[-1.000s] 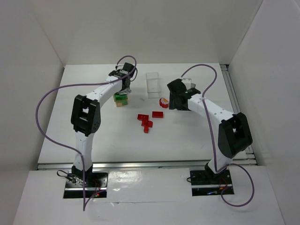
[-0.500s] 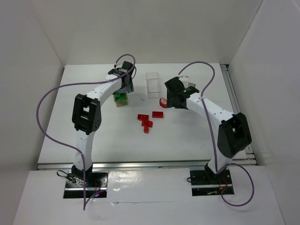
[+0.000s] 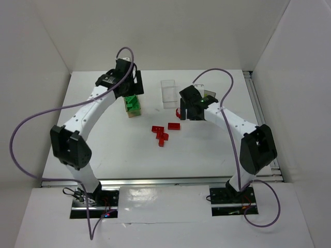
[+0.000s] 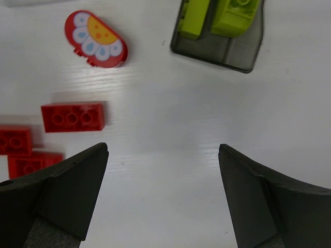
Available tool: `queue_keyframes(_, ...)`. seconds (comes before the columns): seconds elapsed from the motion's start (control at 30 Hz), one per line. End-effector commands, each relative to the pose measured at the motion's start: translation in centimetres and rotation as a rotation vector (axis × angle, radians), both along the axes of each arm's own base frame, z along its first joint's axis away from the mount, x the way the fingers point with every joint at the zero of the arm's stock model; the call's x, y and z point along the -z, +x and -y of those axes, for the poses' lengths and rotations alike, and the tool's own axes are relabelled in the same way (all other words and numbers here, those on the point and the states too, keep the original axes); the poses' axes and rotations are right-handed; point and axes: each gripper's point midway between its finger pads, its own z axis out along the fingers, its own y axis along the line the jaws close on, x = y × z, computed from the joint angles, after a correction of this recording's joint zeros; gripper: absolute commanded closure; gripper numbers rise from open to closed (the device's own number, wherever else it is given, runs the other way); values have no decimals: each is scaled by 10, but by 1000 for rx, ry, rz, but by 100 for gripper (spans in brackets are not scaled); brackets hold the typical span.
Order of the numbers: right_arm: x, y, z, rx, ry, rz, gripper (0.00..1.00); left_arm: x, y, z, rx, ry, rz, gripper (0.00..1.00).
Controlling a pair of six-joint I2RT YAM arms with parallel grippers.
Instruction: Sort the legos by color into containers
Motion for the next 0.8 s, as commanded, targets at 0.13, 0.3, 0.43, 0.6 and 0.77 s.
queue_keyframes(0.13, -8, 28, -49, -150, 113, 78, 2, 13, -50, 11, 140, -69, -57, 1)
queue_keyframes(0.3, 29, 63, -61, -224, 34, 61, 0, 21, -56, 16, 149, -77, -79, 1)
queue_keyframes(0.43, 45, 80, -71, -273, 25, 44, 0, 20, -56, 18, 145, -76, -78, 1)
queue_keyframes(0.6, 66, 104, -73, -261, 33, 59, 0, 32, -54, 19, 143, -65, -112, 2)
queue_keyframes(0.77, 88, 113, -60, -238, 37, 22, 0, 38, -57, 22, 151, -58, -132, 2)
